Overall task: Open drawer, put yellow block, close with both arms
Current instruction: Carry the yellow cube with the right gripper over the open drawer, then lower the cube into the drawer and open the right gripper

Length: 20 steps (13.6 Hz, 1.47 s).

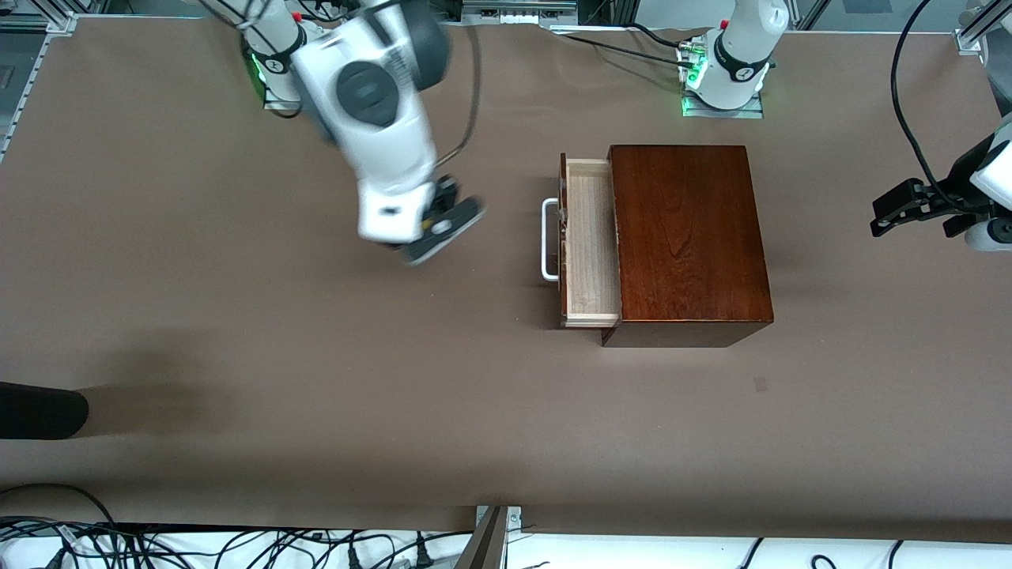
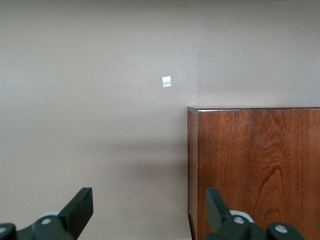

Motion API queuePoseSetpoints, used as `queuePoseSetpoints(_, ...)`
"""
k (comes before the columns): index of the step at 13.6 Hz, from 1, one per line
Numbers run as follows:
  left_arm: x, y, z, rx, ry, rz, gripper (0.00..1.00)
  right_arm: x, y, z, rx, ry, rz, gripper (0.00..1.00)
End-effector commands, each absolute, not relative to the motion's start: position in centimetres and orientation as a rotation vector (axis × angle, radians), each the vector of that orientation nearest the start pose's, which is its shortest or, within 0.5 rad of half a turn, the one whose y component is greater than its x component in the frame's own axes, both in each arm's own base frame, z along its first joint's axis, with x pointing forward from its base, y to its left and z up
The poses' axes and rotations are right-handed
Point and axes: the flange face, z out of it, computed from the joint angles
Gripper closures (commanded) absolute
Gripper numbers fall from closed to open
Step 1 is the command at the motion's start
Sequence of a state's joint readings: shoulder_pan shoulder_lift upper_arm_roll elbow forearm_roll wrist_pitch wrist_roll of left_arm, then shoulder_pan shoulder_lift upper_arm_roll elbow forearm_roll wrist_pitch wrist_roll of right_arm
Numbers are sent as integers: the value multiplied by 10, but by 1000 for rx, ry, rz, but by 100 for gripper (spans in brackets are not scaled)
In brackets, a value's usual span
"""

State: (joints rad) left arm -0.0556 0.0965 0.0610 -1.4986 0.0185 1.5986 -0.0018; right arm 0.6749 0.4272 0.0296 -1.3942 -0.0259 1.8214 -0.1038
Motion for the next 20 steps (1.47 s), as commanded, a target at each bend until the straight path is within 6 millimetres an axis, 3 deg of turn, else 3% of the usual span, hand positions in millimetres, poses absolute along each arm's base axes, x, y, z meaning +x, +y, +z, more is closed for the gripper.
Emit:
queuePoseSetpoints(1,582,2,609,-3145,22,-8,0,510,518,471,-2736,-1570,-110,100)
queuePoseSetpoints(4,582,1,609,-3145,24,-7,0,459,602,454,-2602,-1738,-219,100)
queuePoseSetpoints(7,582,-4,611,-3145,34,-12,0,430,636,439,-2492,-1928,-309,100)
queuePoseSetpoints(14,581,-20,612,-3142,24,-12,0,414,667,387,-2304,-2201,-383,100)
queuePoseSetpoints(20,581,-20,612,-3142,24,-12,0,418,671,349,-2272,-2278,-363,100)
